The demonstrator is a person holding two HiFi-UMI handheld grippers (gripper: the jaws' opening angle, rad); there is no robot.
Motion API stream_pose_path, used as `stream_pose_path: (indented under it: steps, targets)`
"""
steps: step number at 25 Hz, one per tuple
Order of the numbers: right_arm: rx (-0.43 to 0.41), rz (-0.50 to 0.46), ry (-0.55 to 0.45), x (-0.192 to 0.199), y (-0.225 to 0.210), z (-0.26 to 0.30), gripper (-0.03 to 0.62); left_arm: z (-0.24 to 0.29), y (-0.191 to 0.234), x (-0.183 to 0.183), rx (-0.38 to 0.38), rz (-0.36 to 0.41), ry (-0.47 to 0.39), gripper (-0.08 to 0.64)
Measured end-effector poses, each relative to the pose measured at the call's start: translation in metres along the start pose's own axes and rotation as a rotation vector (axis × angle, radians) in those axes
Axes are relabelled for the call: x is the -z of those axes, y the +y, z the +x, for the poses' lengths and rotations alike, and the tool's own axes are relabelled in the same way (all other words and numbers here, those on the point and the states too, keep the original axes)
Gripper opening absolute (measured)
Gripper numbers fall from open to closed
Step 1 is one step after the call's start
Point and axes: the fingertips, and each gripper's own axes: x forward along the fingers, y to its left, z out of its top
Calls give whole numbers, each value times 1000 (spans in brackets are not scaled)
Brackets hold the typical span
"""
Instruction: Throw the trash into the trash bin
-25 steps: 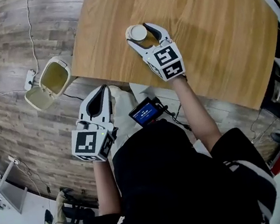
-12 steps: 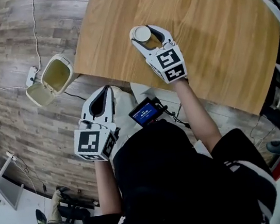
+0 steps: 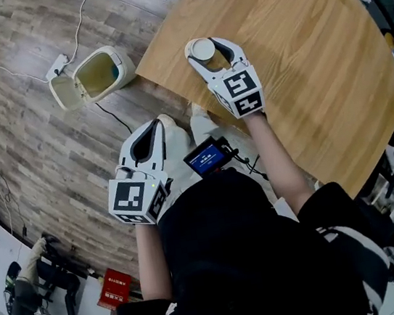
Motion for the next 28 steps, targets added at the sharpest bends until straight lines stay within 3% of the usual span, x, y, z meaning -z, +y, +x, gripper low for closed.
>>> stream_pose_path:
  steps: [6,12,28]
  targets:
    - [-149,-83,2,-27,70,48,264,-47,44,11,-140,-88,-63,-3]
    - [-253,-155,3,-40,130,72,264,-76,67,26,-212,-144,-104,-3]
    - [-336,-288,27,-83,277,108,264,-179,159,25,-247,-190,-249,-3]
